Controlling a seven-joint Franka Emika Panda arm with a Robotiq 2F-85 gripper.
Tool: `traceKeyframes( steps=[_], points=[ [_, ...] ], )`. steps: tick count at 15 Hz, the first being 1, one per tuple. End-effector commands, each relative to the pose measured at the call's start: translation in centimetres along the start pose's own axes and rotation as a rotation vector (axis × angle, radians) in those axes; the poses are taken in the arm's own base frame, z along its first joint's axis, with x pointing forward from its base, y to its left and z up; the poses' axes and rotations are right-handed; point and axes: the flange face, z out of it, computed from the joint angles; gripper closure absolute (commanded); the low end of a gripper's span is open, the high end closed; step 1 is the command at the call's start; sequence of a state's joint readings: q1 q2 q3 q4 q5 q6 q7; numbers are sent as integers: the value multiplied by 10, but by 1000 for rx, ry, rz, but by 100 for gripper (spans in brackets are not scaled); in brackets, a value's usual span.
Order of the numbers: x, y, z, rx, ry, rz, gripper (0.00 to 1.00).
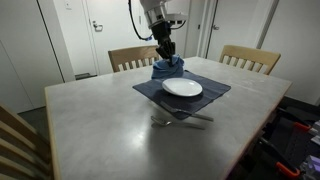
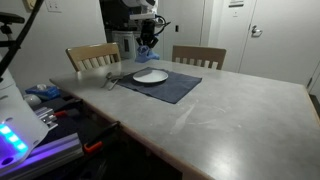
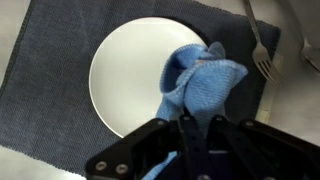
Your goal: Use the towel to wipe the plate
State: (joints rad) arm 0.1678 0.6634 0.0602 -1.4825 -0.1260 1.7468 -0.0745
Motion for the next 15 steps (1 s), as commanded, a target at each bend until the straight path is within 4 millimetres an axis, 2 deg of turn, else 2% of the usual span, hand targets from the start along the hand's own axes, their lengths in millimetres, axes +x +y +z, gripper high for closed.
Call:
traceKeyframes(
  steps=[1, 5, 10, 15],
  points=[
    [-2, 16, 22, 42, 1, -45, 97],
    [1, 19, 45, 104, 17, -6, 97],
    [4, 27, 68, 111, 177, 56, 97],
    [-5, 33, 104, 151, 293, 65, 97]
  ],
)
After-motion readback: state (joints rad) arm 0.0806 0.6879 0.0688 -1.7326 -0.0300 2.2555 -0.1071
